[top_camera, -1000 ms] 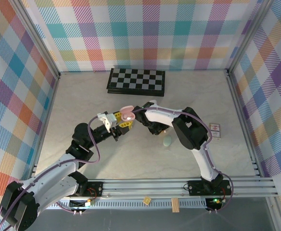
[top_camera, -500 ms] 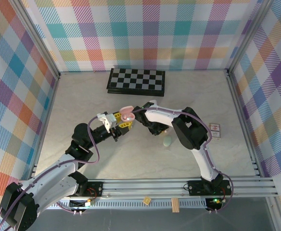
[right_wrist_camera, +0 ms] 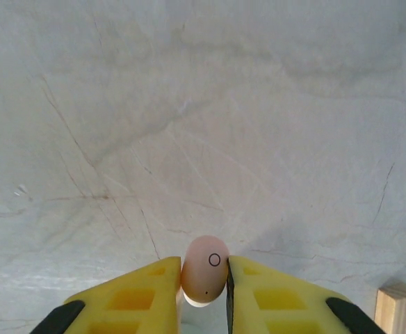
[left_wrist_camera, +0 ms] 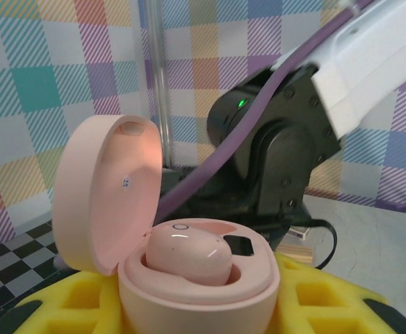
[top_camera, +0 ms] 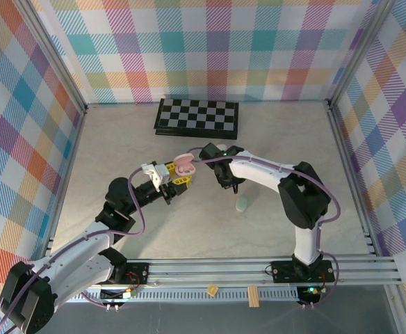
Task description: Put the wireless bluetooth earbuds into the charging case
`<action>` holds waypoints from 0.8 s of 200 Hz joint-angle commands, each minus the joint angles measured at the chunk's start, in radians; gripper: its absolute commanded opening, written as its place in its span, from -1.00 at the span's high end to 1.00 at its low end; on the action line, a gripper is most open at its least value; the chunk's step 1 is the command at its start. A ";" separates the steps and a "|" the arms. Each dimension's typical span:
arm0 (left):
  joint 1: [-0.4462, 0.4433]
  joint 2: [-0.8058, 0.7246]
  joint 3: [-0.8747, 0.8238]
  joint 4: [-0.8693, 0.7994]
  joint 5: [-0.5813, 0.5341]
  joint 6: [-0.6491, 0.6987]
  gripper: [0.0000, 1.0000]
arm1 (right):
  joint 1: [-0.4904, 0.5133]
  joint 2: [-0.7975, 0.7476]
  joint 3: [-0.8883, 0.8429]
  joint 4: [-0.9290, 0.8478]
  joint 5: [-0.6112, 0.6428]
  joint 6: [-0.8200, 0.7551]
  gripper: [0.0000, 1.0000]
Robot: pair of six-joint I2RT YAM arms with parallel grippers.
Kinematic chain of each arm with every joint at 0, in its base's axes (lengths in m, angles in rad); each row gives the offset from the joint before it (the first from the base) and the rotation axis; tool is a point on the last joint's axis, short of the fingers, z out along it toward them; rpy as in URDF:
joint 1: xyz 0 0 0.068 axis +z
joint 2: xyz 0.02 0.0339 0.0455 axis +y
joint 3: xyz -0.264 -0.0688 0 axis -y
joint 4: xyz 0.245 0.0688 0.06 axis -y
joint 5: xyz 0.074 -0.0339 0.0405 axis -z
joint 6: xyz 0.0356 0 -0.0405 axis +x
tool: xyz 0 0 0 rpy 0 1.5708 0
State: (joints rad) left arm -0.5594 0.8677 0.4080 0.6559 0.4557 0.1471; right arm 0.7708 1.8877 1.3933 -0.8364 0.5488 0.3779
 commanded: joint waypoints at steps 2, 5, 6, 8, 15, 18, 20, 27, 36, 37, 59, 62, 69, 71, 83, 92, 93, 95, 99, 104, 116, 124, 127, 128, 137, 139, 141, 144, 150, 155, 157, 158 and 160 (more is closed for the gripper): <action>0.004 0.005 0.008 0.032 0.021 -0.002 0.35 | -0.023 -0.074 -0.037 0.094 -0.040 -0.032 0.56; 0.004 0.004 0.008 0.031 0.020 -0.002 0.35 | -0.027 -0.082 -0.041 0.098 -0.045 -0.034 0.56; 0.004 0.005 0.008 0.031 0.020 -0.002 0.35 | -0.028 -0.085 -0.042 0.101 -0.047 -0.034 0.56; 0.004 0.004 0.008 0.032 0.020 -0.003 0.35 | -0.031 -0.091 -0.044 0.105 -0.052 -0.034 0.56; 0.004 0.006 0.009 0.029 0.017 -0.002 0.35 | -0.038 -0.112 -0.050 0.115 -0.066 -0.036 0.56; 0.004 0.008 0.009 0.029 0.016 -0.002 0.35 | -0.041 -0.122 -0.054 0.120 -0.073 -0.037 0.56; 0.004 0.008 0.010 0.028 0.015 -0.002 0.35 | -0.044 -0.128 -0.056 0.125 -0.077 -0.039 0.56; 0.004 0.008 0.008 0.025 0.013 -0.003 0.35 | -0.053 -0.148 -0.063 0.137 -0.096 -0.042 0.56; 0.004 0.011 0.005 0.025 0.008 -0.002 0.35 | -0.064 -0.177 -0.073 0.154 -0.118 -0.048 0.56; 0.004 0.011 0.005 0.025 0.007 -0.002 0.35 | -0.064 -0.177 -0.074 0.156 -0.120 -0.048 0.56; 0.004 0.022 -0.006 0.040 0.001 -0.011 0.35 | -0.091 -0.241 -0.089 0.186 -0.184 -0.067 0.56; 0.004 0.024 -0.006 0.044 0.000 -0.012 0.35 | -0.095 -0.249 -0.089 0.189 -0.194 -0.069 0.56; 0.004 0.031 -0.008 0.053 0.001 -0.017 0.35 | -0.105 -0.261 -0.089 0.194 -0.218 -0.072 0.56; 0.004 0.032 -0.008 0.055 0.002 -0.018 0.35 | -0.107 -0.264 -0.089 0.192 -0.225 -0.073 0.56; 0.004 0.042 -0.007 0.067 0.003 -0.021 0.35 | -0.120 -0.274 -0.087 0.190 -0.247 -0.072 0.56; 0.004 0.047 -0.007 0.074 0.003 -0.024 0.35 | -0.122 -0.278 -0.088 0.189 -0.255 -0.073 0.56; 0.004 0.048 -0.006 0.074 0.004 -0.024 0.35 | -0.123 -0.280 -0.088 0.189 -0.256 -0.072 0.56; 0.004 0.048 -0.006 0.075 0.004 -0.024 0.35 | -0.123 -0.281 -0.089 0.189 -0.259 -0.072 0.56; 0.004 0.049 -0.005 0.075 0.004 -0.024 0.35 | -0.123 -0.285 -0.089 0.190 -0.260 -0.073 0.56; 0.004 0.051 -0.003 0.073 0.003 -0.024 0.35 | -0.123 -0.290 -0.092 0.194 -0.269 -0.075 0.56; 0.004 0.055 0.001 0.068 -0.001 -0.023 0.35 | -0.126 -0.310 -0.106 0.213 -0.301 -0.077 0.56; 0.004 0.058 0.005 0.062 -0.004 -0.024 0.35 | -0.130 -0.326 -0.118 0.228 -0.330 -0.078 0.56; 0.004 0.059 0.006 0.060 -0.006 -0.023 0.35 | -0.132 -0.331 -0.124 0.236 -0.344 -0.082 0.56; 0.004 0.059 0.007 0.059 -0.006 -0.023 0.35 | -0.133 -0.332 -0.127 0.239 -0.348 -0.084 0.56; 0.004 0.062 0.009 0.056 -0.005 -0.024 0.35 | -0.139 -0.340 -0.146 0.258 -0.372 -0.087 0.56; 0.004 0.064 0.009 0.055 -0.006 -0.024 0.35 | -0.141 -0.340 -0.150 0.261 -0.375 -0.086 0.56; 0.004 0.064 0.010 0.055 -0.006 -0.024 0.35 | -0.143 -0.341 -0.153 0.262 -0.377 -0.085 0.57; 0.004 0.065 0.011 0.056 -0.005 -0.024 0.35 | -0.145 -0.338 -0.158 0.263 -0.380 -0.085 0.57; 0.004 0.068 0.012 0.057 -0.005 -0.027 0.35 | -0.149 -0.328 -0.166 0.264 -0.384 -0.085 0.57; 0.004 0.069 0.013 0.057 -0.005 -0.027 0.35 | -0.151 -0.318 -0.172 0.263 -0.382 -0.085 0.57; 0.004 0.069 0.014 0.058 -0.005 -0.028 0.35 | -0.150 -0.314 -0.175 0.263 -0.381 -0.085 0.57; 0.005 0.069 0.014 0.058 -0.005 -0.028 0.35 | -0.150 -0.311 -0.177 0.263 -0.380 -0.084 0.57; 0.004 0.070 0.015 0.059 -0.005 -0.029 0.35 | -0.150 -0.309 -0.179 0.263 -0.378 -0.084 0.57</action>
State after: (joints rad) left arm -0.5594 0.9325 0.4080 0.6819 0.4511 0.1333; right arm 0.6319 1.5761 1.2480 -0.6121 0.2256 0.3050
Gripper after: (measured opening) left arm 0.363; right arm 0.218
